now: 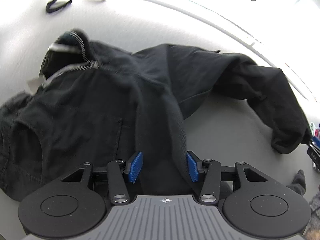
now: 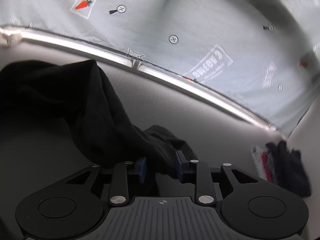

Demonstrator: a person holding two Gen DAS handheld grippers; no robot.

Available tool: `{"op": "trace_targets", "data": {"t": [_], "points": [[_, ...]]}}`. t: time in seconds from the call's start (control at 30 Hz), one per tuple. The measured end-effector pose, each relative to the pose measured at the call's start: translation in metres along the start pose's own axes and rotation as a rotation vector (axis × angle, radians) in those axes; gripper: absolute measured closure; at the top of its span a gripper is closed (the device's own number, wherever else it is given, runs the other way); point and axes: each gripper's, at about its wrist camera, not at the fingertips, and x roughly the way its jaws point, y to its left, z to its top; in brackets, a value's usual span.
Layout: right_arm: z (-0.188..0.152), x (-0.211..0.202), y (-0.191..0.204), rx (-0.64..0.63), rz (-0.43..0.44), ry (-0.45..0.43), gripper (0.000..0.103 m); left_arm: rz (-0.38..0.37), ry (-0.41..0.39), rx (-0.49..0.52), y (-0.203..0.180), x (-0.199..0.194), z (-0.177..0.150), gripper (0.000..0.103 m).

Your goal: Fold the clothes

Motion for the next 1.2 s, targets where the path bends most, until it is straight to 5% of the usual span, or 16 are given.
{"op": "trace_targets", "data": {"t": [0.03,0.17,0.33,0.47,0.57,0.73,0.93,1.2], "points": [[-0.002,0.000,-0.001,0.058,0.018,0.015,0.044,-0.005,-0.022,0.022,-0.010,-0.006,0.001,0.051],[-0.011,-0.002,-0.019,0.304,0.147,0.022,0.039,-0.057,-0.083,0.082,-0.047,-0.018,0.005,0.051],[-0.048,0.024,-0.073,0.660,0.268,0.142,0.037,-0.148,-0.104,0.088,-0.095,-0.003,0.004,0.049],[-0.071,0.051,-0.086,0.779,0.391,0.214,0.037,-0.093,-0.044,0.089,-0.137,0.031,-0.009,0.049],[-0.073,0.056,-0.078,0.731,0.434,0.221,0.037,-0.096,-0.002,0.076,-0.160,0.042,-0.025,0.049],[-0.060,0.059,-0.032,0.269,0.329,0.197,0.037,-0.074,0.034,0.060,-0.175,0.049,-0.049,0.049],[-0.070,0.086,-0.047,0.473,0.395,0.241,0.037,-0.035,0.037,0.019,-0.178,0.044,-0.063,0.049],[-0.064,0.100,-0.039,0.358,0.425,0.230,0.046,-0.002,0.060,-0.004,-0.177,0.050,-0.067,0.049]]}}
